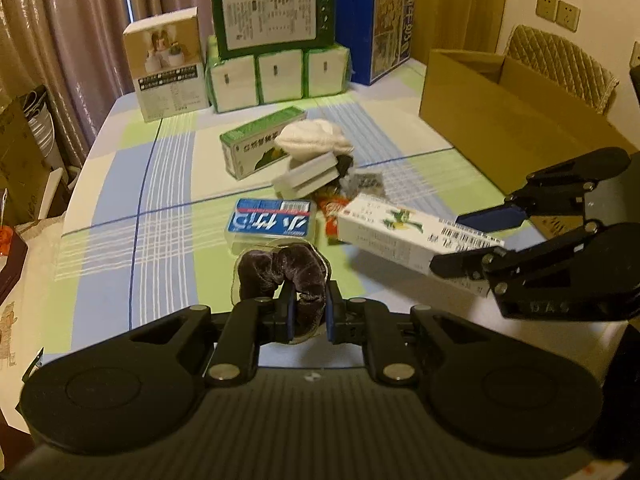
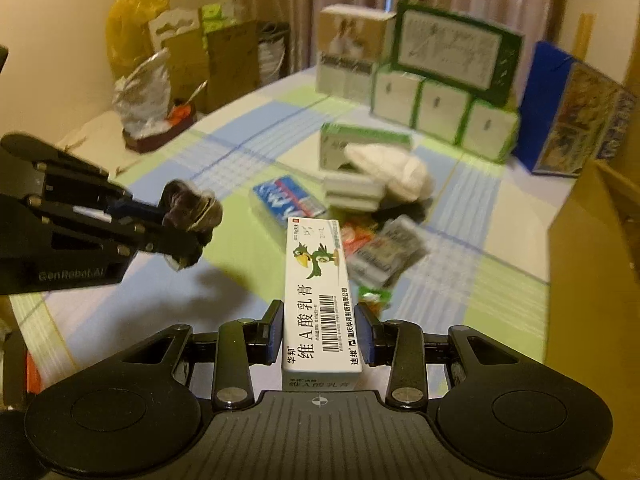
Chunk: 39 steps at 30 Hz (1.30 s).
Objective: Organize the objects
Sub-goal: 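Carry the mushroom and white box with both tools over the cardboard box, then open the left tool to drop the mushroom while the right tool releases the white box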
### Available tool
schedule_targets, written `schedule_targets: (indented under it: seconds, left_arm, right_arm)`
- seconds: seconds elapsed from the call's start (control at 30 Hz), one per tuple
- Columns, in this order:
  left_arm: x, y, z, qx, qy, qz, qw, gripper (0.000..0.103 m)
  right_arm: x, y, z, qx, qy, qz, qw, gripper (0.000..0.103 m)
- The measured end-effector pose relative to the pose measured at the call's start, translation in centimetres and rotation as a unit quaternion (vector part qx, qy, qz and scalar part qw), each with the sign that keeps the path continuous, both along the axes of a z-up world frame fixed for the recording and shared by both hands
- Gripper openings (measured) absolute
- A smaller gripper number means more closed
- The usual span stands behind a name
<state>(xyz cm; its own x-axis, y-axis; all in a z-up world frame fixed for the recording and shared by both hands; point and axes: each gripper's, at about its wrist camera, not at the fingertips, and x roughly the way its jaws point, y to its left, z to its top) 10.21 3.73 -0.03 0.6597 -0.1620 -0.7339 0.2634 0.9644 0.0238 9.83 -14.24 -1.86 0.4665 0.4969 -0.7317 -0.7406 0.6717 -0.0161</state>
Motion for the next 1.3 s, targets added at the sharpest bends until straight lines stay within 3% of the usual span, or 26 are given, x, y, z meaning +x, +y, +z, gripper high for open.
schedule_targets:
  seconds: [0.23,0.53,0.67,1.0,1.13,1.3]
  left_arm:
    - [0.2,-4.4,3.6,-0.006,-0.023,-0.033,0.9992,0.011]
    - [2.9,-15.8,7.3,-0.044,-0.041,-0.112,0.9919,0.011]
    - [4.6,-20.5,7.7,-0.06,-0.039,-0.139,0.9877,0.011]
    - [8.0,-29.5,5.8,-0.035,-0.026,-0.194,0.9801,0.012]
    - [9.0,-30.8,4.9,-0.025,-0.03,-0.195,0.98,0.033]
    - [9.2,-30.3,5.0,-0.016,-0.04,-0.183,0.9822,0.036]
  right_arm:
    - [0.9,-5.8,5.8,0.035,-0.045,-0.073,0.996,0.035]
    - [4.0,-18.3,10.5,0.037,-0.073,-0.209,0.974,0.035]
    - [5.3,-23.1,10.4,0.041,-0.061,-0.257,0.964,0.035]
    - [7.2,-29.3,7.7,0.057,-0.02,-0.305,0.951,0.035]
    - [7.8,-29.9,6.8,0.059,-0.011,-0.306,0.95,0.035]
    - [8.2,-30.1,6.1,0.058,-0.003,-0.303,0.951,0.035]
